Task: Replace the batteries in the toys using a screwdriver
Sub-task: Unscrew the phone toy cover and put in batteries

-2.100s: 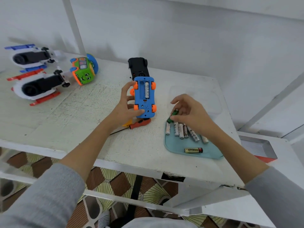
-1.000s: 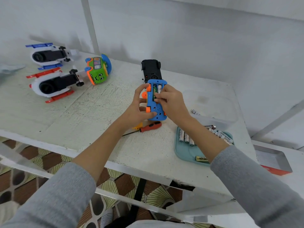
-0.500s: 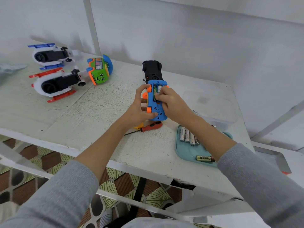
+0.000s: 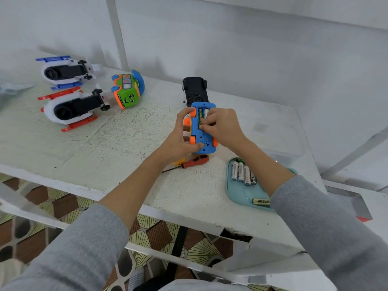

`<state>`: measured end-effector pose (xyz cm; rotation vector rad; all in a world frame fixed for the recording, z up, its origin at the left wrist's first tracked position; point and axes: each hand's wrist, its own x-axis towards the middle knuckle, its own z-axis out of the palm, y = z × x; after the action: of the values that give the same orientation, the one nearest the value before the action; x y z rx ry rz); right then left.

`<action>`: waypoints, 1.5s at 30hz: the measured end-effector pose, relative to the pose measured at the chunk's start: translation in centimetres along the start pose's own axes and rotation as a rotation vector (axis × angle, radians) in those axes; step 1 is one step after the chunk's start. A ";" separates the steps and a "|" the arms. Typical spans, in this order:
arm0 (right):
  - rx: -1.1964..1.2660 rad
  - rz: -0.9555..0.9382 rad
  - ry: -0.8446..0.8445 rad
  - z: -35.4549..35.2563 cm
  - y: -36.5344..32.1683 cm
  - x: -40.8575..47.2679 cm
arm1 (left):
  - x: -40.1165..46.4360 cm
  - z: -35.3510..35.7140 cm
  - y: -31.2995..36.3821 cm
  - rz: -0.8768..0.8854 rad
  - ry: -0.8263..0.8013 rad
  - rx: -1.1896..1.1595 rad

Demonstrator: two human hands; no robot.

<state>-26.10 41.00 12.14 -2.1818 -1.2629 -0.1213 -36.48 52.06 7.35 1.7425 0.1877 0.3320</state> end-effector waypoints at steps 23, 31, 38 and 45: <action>0.276 0.121 -0.086 2.4 -2.3 -1.6 | -0.3 -8.3 0.7 0.009 0.194 0.015; 0.032 0.186 -0.469 5.1 -3.1 -0.7 | -1.9 -12.0 -1.5 -0.056 0.242 -0.009; 0.074 0.323 -0.509 5.5 -3.9 -0.3 | -1.7 -12.5 -2.0 -0.044 0.222 -0.031; 0.474 0.516 -0.429 5.0 -3.8 -0.9 | -1.8 -12.5 -2.2 -0.041 0.205 -0.053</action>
<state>-30.70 44.44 9.45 -2.0788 -0.7776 0.8065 -42.08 63.57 7.05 1.6493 0.3594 0.4815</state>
